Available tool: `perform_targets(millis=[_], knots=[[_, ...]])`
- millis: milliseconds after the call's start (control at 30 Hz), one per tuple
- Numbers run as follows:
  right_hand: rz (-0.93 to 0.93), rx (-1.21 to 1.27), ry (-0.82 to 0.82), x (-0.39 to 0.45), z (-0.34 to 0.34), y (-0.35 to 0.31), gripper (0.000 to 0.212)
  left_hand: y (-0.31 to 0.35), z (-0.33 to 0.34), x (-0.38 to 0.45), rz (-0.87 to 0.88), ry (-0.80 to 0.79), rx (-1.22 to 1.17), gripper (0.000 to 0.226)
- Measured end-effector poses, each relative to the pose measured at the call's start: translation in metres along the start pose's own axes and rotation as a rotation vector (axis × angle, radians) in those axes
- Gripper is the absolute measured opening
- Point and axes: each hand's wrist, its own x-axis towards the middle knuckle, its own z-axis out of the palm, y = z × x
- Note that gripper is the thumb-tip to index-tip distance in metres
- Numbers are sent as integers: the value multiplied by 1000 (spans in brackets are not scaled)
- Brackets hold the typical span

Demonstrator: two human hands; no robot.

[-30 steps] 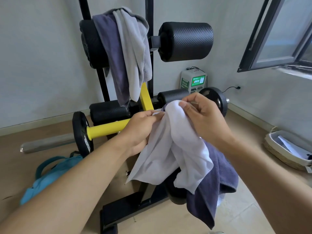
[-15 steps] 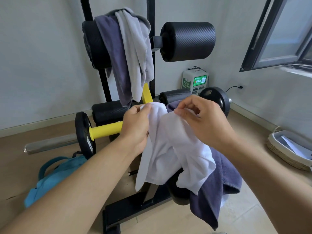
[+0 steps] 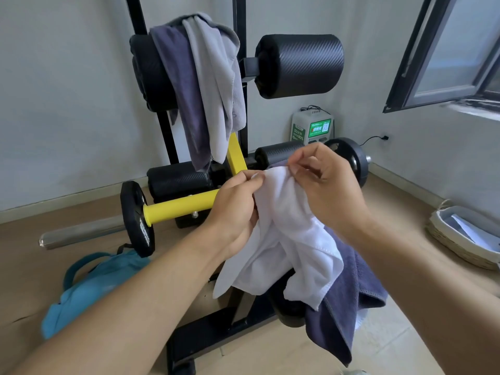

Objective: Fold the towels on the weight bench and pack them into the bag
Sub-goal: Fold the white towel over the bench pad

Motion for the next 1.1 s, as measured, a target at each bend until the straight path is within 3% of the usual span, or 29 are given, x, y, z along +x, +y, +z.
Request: perform_targets(millis=[200,300,400,567,833,1100], knots=[[3,-85,72,-2,6,-5,1,-7,5,-1,10,-9,-19,18],[-62,-161,50,-5,6,-7,22,-8,6,-2,15,-32,-16,16],[-108,-258,13,-6,3,-8,25,-8,5,0,10,-29,-43,18],[-98,-205,27,-5,-3,-1,8,-9,1,3,-12,-8,-54,26],[-26,-51,-10,-4,-1,-2,6,-7,1,5,-43,-52,-102,30],[-18,-126,-33,-1,-2,5,13,-5,-1,4,-111,-72,-177,32]])
